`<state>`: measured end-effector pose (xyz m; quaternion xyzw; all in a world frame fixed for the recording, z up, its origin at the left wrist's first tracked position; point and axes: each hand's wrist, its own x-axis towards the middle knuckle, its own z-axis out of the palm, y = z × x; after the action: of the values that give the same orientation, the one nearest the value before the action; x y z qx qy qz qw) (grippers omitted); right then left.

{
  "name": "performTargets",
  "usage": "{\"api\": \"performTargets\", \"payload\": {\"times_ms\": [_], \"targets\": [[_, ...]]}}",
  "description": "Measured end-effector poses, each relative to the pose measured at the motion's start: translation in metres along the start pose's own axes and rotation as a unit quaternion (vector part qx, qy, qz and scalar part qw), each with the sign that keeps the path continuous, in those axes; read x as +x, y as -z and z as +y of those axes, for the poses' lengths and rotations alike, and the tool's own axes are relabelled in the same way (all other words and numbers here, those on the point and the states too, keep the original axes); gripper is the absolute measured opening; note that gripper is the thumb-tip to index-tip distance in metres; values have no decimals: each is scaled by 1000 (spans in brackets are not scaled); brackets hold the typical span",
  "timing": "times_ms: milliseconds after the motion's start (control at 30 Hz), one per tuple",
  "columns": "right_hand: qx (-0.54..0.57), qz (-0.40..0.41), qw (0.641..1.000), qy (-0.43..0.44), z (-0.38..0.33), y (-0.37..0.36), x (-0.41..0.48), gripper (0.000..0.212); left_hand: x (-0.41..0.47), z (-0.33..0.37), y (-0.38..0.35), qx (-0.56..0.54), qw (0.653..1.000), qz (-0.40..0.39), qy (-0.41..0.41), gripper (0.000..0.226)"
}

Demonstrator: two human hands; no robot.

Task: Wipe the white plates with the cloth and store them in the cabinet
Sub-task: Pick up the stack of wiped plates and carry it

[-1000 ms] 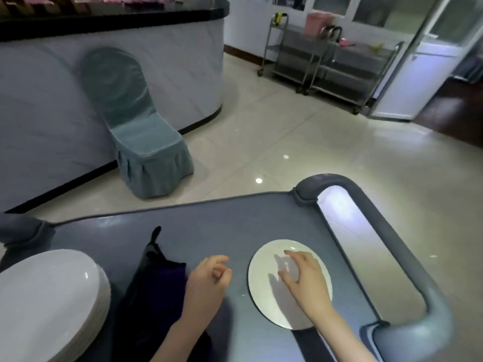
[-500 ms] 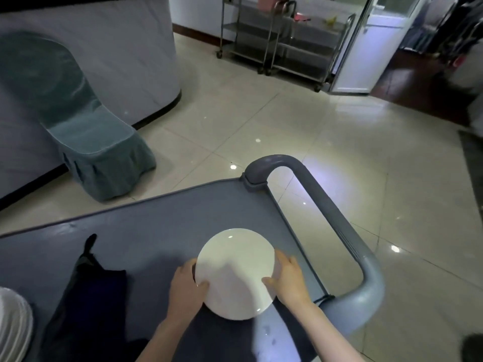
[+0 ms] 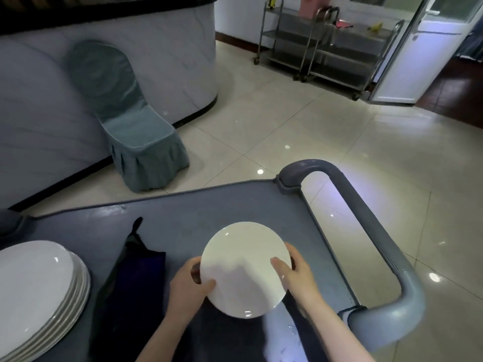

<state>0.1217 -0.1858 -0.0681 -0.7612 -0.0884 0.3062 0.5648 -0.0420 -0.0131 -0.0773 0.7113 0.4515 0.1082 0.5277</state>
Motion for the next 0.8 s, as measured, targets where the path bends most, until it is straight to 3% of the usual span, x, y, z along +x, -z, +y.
{"api": "performTargets", "payload": {"times_ms": [100, 300, 433, 567, 633, 700, 800], "targets": [[81, 12, 996, -26, -7, -38, -4, 26, -9, -2, 28, -9, 1000, 22, -7, 45], [112, 28, 991, -65, -14, -95, -6, 19, -17, -34, 87, -8, 997, 79, 4, 27], [99, 17, 991, -85, -16, -111, -8, 23, -6, -62, 114, 100, 979, 177, -11, 40], [71, 26, 992, -98, -15, -117, -13, 23, 13, -74, 125, 132, 980, 149, 32, 67], [64, 32, 992, -104, -15, -118, -16, 22, 24, -77, 125, 133, 981, 134, 52, 70], [60, 38, 993, -96, -19, -119, -20, 22, 31, -78, 125, 137, 979, 139, 55, 56], [48, 39, 994, -89, -23, -119, -23, 25, 35, -79, 127, 159, 970, 184, -7, 17]]}}
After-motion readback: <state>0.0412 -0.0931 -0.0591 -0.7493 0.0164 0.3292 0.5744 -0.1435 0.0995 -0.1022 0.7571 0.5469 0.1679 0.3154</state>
